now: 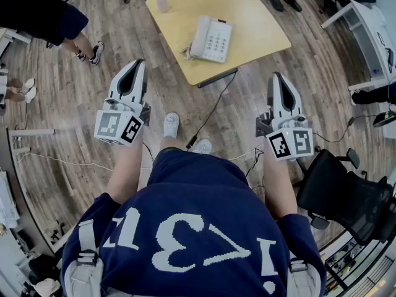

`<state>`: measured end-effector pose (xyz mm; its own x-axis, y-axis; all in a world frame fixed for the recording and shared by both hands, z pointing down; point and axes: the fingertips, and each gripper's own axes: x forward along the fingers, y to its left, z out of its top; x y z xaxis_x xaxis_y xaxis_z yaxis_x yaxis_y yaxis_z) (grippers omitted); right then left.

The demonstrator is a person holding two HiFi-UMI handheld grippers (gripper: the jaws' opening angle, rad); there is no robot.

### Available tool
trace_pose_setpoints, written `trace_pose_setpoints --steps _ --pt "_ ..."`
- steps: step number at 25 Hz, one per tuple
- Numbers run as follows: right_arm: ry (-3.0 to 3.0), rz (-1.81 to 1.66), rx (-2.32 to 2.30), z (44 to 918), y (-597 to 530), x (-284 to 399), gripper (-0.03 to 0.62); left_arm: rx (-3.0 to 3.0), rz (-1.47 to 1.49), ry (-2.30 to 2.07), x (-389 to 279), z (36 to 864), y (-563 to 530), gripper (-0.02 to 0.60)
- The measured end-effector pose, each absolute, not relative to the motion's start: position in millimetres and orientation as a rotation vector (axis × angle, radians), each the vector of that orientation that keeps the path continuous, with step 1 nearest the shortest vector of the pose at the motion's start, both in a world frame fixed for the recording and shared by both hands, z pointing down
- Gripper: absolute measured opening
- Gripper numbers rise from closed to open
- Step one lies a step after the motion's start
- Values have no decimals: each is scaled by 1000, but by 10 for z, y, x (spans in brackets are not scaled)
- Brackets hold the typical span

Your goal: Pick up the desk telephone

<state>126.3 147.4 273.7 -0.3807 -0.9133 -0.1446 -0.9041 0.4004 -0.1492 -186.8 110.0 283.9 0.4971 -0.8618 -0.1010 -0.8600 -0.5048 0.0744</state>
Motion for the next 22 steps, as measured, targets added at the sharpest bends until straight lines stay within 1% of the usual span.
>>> trace_pose_setpoints --steps 14,22 --pt "2513 -105 -1502 2689 1456 1161 25 2701 -159 -1562 -1752 2870 1027 25" --pt "2463 -143 -1552 2737 959 1275 26 2707 -141 -1480 -1612 3042 379 25"
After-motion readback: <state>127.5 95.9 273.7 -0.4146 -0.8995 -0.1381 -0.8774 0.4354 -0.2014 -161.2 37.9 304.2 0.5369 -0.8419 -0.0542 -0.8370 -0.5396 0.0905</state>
